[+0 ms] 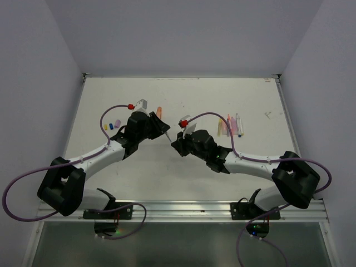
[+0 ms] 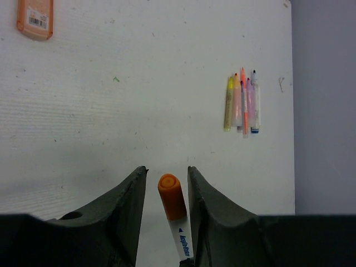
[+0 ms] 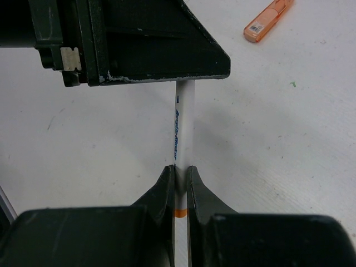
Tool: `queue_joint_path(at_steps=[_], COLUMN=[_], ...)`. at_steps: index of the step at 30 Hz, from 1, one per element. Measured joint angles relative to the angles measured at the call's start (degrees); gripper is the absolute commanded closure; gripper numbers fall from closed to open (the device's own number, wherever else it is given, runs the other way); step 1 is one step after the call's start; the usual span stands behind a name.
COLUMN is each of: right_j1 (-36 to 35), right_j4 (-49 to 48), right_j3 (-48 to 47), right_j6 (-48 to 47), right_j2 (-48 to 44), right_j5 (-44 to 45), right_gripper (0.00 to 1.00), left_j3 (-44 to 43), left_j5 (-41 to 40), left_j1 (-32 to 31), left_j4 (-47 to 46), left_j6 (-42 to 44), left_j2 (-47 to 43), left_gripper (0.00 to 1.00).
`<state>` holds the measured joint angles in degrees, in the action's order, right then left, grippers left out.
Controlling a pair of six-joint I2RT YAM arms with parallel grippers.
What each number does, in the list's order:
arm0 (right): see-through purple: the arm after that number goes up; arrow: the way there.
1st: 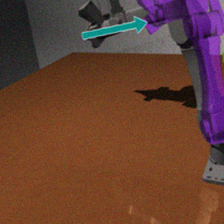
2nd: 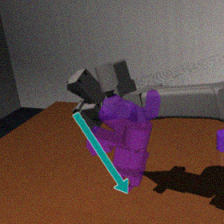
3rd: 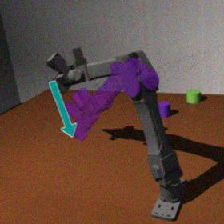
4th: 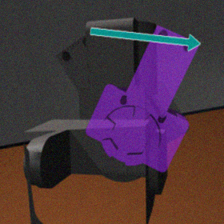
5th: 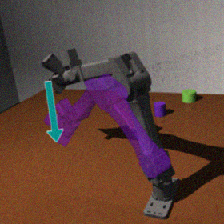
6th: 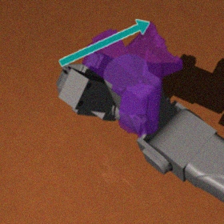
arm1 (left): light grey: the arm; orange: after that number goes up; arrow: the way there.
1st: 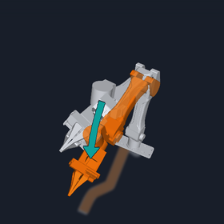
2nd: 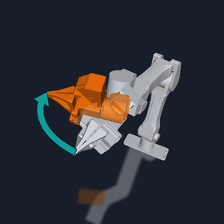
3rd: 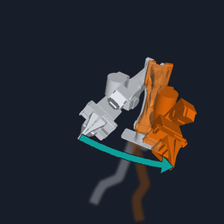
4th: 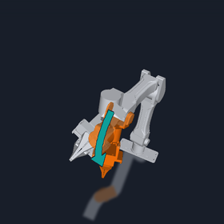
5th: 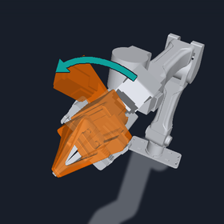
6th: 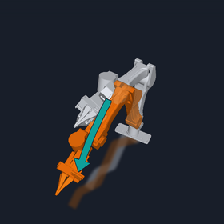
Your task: Open the pen caps
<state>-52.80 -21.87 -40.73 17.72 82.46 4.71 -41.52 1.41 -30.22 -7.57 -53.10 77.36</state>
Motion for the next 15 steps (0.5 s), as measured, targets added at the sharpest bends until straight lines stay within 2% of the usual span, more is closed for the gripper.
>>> queue_joint_path(at_steps=[15], right_j1=[-0.37], right_j4=[-0.09], right_j3=[0.09], right_j6=[-0.26], right_j2=[0.00], right_j5=[-0.02], right_gripper=[1.00], left_j3=[-0.11], left_j5=[-0.79], left_j1=[-0.20], left_j4=[-1.20], left_j6=[-2.86], left_j2=[-0.02], left_gripper=[0.72])
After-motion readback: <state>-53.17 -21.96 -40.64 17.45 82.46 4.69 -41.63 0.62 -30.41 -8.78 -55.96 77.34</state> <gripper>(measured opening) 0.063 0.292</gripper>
